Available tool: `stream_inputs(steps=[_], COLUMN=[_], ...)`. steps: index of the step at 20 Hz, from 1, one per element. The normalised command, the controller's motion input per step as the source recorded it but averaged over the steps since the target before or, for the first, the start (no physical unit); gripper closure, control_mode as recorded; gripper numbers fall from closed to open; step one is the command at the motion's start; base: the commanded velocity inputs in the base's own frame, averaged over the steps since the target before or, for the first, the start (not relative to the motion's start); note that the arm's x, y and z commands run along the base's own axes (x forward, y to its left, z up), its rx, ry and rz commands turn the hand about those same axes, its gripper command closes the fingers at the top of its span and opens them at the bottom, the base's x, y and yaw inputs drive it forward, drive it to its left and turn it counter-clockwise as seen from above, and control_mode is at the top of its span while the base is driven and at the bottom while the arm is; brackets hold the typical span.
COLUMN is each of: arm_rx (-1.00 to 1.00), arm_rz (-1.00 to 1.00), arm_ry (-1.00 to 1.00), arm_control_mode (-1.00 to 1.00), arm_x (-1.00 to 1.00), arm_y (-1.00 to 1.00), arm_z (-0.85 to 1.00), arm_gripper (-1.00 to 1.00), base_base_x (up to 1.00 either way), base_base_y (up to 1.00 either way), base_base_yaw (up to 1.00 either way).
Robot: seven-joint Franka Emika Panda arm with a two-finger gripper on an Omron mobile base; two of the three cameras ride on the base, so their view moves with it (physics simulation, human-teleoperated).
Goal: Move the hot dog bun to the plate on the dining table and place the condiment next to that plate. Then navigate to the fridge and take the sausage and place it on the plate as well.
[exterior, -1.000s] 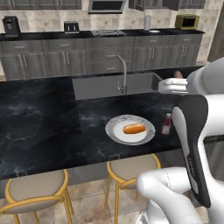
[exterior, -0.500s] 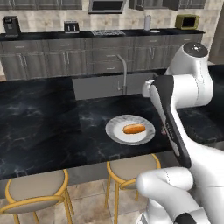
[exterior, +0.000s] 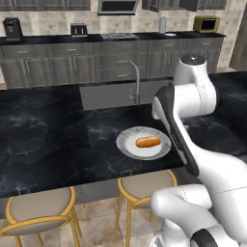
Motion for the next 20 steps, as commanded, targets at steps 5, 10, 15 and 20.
stream_inputs(steps=[5, 10, 15, 20], arm_rx=[-0.04, 0.00, 0.00, 0.00], arm_rz=[0.00, 0.00, 0.00, 0.00], arm_ry=[0.00, 0.00, 0.00, 0.00], arm_control_mode=[-1.00, -1.00, -1.00, -1.00], arm_x=[0.17, 0.51, 0.55, 0.22], arm_y=[0.02, 0.15, 0.21, 0.02], arm_z=[-0.52, -0.50, -0.34, -0.21], arm_gripper=[1.00, 1.00, 1.00, 1.00], base_base_x=[0.00, 0.00, 0.00, 0.00], base_base_y=[0.00, 0.00, 0.00, 0.00], base_base_yaw=[0.00, 0.00, 0.00, 0.00])
